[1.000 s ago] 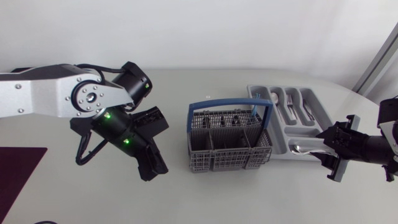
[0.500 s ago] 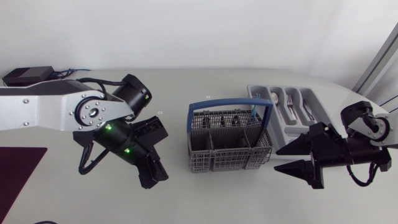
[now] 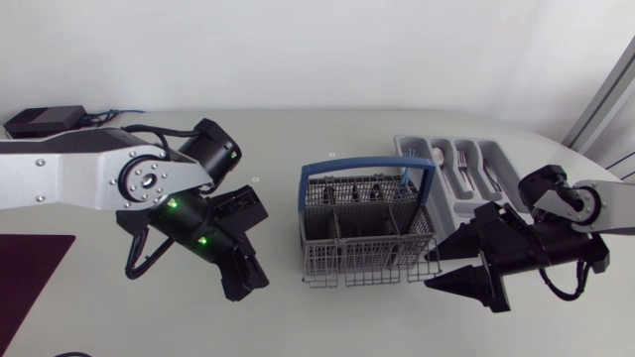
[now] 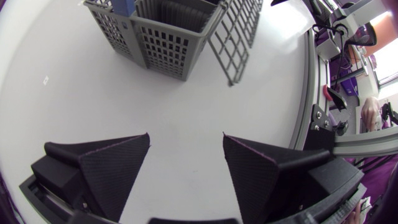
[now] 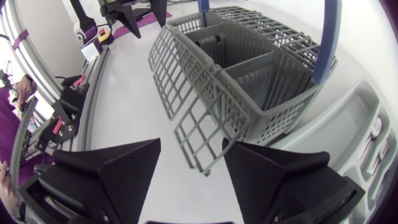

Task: Unload the cutlery basket into the drawer organizer.

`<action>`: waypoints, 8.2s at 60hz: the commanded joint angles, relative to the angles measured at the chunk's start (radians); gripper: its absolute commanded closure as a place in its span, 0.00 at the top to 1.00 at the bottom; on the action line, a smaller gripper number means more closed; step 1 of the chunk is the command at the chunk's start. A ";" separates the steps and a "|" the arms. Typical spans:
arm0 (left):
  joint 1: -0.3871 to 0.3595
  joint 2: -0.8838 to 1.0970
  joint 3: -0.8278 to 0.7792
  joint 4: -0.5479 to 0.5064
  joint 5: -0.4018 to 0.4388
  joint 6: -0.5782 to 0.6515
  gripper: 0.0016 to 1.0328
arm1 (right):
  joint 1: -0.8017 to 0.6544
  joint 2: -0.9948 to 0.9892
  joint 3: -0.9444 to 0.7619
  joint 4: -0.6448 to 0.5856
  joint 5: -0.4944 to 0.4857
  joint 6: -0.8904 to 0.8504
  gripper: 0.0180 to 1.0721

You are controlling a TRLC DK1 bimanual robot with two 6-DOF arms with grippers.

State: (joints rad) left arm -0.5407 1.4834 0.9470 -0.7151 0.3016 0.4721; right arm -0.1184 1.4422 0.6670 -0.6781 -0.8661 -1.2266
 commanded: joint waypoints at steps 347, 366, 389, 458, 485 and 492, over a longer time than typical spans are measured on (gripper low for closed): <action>0.041 -0.043 -0.047 0.494 0.005 -0.086 0.14 | 0.367 -0.175 -0.018 0.592 0.131 0.730 0.40; 0.035 -0.051 -0.050 0.494 0.005 -0.084 0.14 | 0.401 -0.135 0.005 0.615 0.145 0.754 0.13; 0.036 -0.066 -0.060 0.493 0.005 -0.081 0.14 | 0.405 -0.246 0.005 0.588 0.147 0.791 0.06; 0.033 -0.124 -0.086 0.470 0.004 -0.072 0.14 | -0.012 -0.072 0.427 0.061 0.260 0.688 0.06; 0.015 -0.092 -0.071 0.471 0.004 -0.072 0.14 | -0.029 0.369 0.660 -0.008 0.271 0.728 0.06; 0.010 -0.086 -0.065 0.471 0.002 -0.073 0.14 | -0.029 0.471 0.724 0.018 0.251 0.760 0.06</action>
State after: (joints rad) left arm -0.5224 1.3773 0.8814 -0.2379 0.3016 0.3786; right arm -0.1516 1.8416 1.3579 -0.6704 -0.6136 -0.4984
